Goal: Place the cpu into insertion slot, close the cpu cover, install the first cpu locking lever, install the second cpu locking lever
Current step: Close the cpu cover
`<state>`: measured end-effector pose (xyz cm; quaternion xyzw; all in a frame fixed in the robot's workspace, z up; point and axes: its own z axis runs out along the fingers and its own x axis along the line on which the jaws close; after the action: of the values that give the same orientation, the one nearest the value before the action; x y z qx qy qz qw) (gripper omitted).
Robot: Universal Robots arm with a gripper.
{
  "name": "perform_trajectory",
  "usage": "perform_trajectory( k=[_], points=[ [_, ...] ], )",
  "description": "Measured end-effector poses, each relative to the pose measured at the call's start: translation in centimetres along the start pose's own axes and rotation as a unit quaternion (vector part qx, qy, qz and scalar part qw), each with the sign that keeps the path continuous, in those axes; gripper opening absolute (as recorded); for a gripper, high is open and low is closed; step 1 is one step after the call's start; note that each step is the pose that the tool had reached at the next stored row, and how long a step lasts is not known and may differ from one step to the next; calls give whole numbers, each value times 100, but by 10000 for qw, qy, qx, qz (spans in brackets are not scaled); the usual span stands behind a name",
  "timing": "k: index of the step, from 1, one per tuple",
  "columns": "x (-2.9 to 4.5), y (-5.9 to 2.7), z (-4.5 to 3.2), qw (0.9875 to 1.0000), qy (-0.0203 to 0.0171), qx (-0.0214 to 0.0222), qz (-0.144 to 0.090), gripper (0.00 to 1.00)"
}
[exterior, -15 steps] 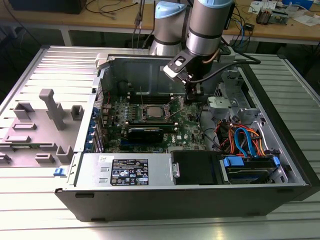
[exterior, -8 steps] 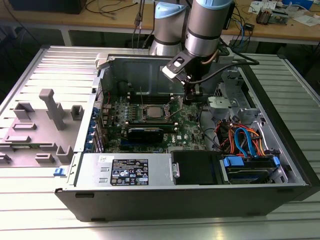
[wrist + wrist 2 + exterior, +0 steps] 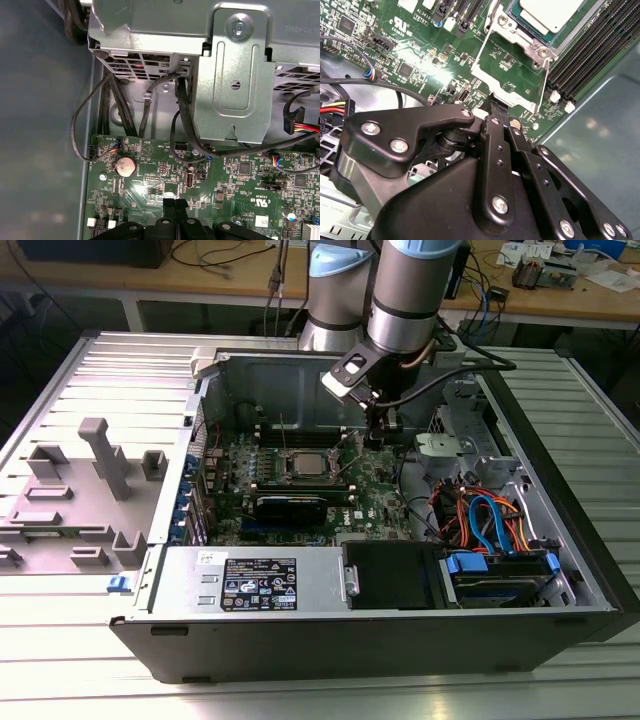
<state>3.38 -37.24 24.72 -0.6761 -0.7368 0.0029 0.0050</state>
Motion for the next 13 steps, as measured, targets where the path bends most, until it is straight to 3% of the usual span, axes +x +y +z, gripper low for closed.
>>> perform_trajectory(
  k=[6, 13],
  points=[
    [4, -36, -6, 10000, 3, 1, 0, 11],
    [12, -145, -10, 10000, 2, 2, 0, 11]
  ],
)
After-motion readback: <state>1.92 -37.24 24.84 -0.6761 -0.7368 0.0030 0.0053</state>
